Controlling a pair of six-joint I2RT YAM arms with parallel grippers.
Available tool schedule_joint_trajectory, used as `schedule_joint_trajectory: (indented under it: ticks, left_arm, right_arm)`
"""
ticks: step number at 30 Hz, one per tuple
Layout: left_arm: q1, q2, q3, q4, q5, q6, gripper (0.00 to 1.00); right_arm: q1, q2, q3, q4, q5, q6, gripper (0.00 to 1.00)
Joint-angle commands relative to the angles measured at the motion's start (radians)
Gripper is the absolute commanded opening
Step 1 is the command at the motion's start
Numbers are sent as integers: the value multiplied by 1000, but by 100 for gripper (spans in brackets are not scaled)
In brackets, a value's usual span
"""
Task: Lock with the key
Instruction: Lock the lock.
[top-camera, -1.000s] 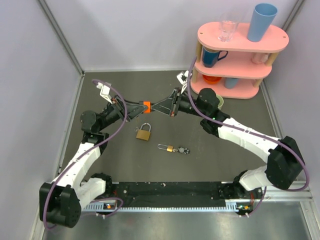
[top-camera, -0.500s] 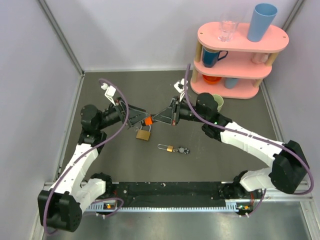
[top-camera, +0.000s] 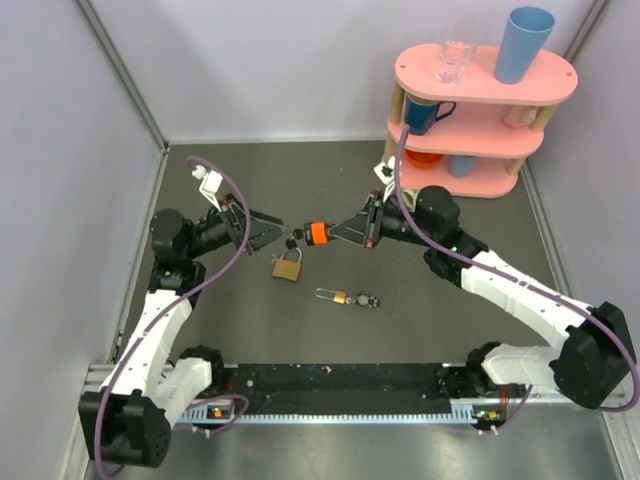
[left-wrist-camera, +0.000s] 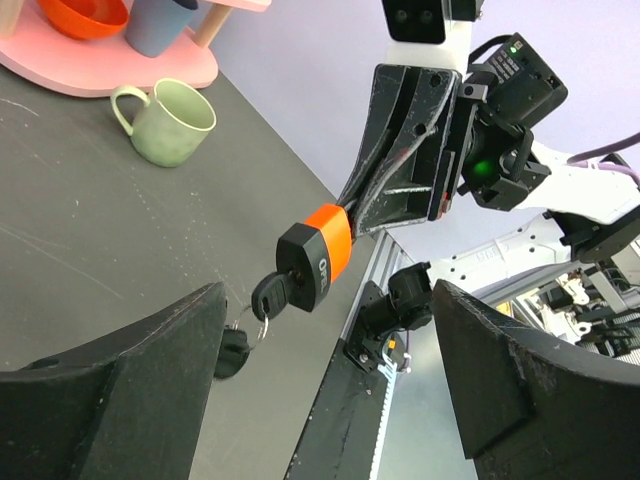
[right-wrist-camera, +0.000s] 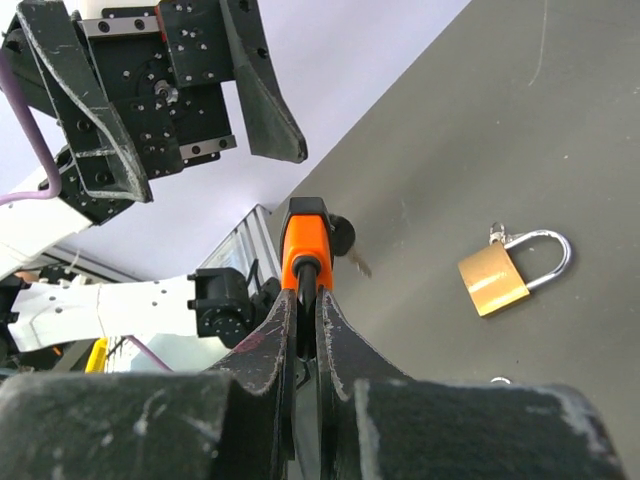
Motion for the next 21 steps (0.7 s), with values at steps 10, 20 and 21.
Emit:
schedule_joint_trajectory:
  ticks: [10,20,21]
  left_arm:
    - [6,43,27,83,114,15,81]
    - [-6,79,-12,261,177,-81,53]
    - [-14,83,-9,267,186,-85,51]
  right_arm:
    - [-19,-41,26,106,-100,10,0]
    - [-20,-28,52,114,-140,19,0]
    - [-19,-27,53,117,-140,23,0]
